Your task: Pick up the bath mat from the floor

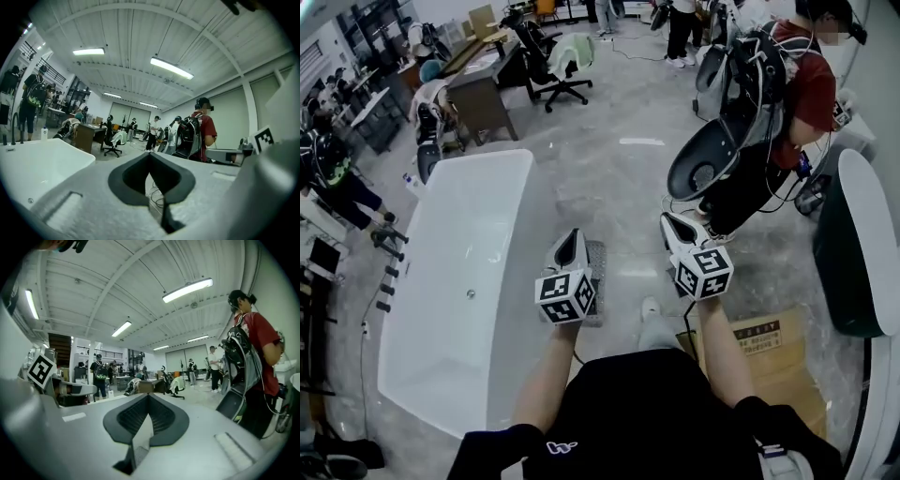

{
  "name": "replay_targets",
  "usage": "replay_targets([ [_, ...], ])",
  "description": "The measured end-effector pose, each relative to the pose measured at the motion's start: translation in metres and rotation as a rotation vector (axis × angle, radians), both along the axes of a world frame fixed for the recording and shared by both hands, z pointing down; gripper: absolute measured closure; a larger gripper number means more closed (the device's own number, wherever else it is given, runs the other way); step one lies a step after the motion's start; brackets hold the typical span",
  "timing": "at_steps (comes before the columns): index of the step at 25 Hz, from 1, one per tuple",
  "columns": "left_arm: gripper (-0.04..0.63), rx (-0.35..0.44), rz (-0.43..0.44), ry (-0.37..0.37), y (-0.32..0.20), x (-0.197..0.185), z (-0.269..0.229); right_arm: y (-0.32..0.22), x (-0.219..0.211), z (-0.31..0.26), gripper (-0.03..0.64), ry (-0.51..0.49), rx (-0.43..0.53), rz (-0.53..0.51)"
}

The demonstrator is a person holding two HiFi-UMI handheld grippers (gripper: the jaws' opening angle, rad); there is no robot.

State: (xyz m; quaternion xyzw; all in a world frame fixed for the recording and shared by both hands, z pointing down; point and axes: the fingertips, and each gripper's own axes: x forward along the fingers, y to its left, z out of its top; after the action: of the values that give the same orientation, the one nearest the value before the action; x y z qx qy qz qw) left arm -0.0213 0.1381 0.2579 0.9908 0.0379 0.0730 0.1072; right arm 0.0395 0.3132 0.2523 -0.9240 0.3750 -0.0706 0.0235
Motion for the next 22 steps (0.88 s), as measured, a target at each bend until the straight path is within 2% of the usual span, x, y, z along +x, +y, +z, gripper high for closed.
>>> replay_targets([
  [3, 0.595, 0.02, -0.021, -0.001, -0.003, 0.052, -0.003, -0.007, 0.052, 0.0, 0.611, 0.007, 0.022, -0.034],
  [6, 0.595, 0.017, -0.013, 0.004, 0.017, 0.096, -0.021, 0.028, 0.093, -0.013, 0.611, -0.009, 0.024, 0.009],
  [10, 0.595, 0.012, 0.058, 0.014, 0.069, 0.166, -0.044, 0.069, 0.144, -0.039, 0.611, 0.009, 0.025, 0.06],
  [12, 0.595, 0.025, 0.112, 0.017, 0.094, 0.198, -0.05, 0.078, 0.166, -0.041, 0.611, 0.023, -0.006, 0.059],
  [15, 0.595, 0.009, 0.161, 0.032, 0.12, 0.242, -0.05, 0.115, 0.209, -0.036, 0.611, 0.008, -0.026, 0.134],
  [17, 0.595, 0.002, 0.159, 0.032, 0.124, 0.262, -0.047, 0.135, 0.235, -0.032, 0.611, -0.022, 0.0, 0.192],
  [19, 0.595, 0.001, 0.137, 0.018, 0.118, 0.275, -0.041, 0.135, 0.254, -0.023, 0.611, -0.056, 0.018, 0.208],
  [22, 0.595, -0.009, 0.079, -0.017, 0.096, 0.279, -0.021, 0.105, 0.261, -0.002, 0.611, -0.088, 0.007, 0.129],
])
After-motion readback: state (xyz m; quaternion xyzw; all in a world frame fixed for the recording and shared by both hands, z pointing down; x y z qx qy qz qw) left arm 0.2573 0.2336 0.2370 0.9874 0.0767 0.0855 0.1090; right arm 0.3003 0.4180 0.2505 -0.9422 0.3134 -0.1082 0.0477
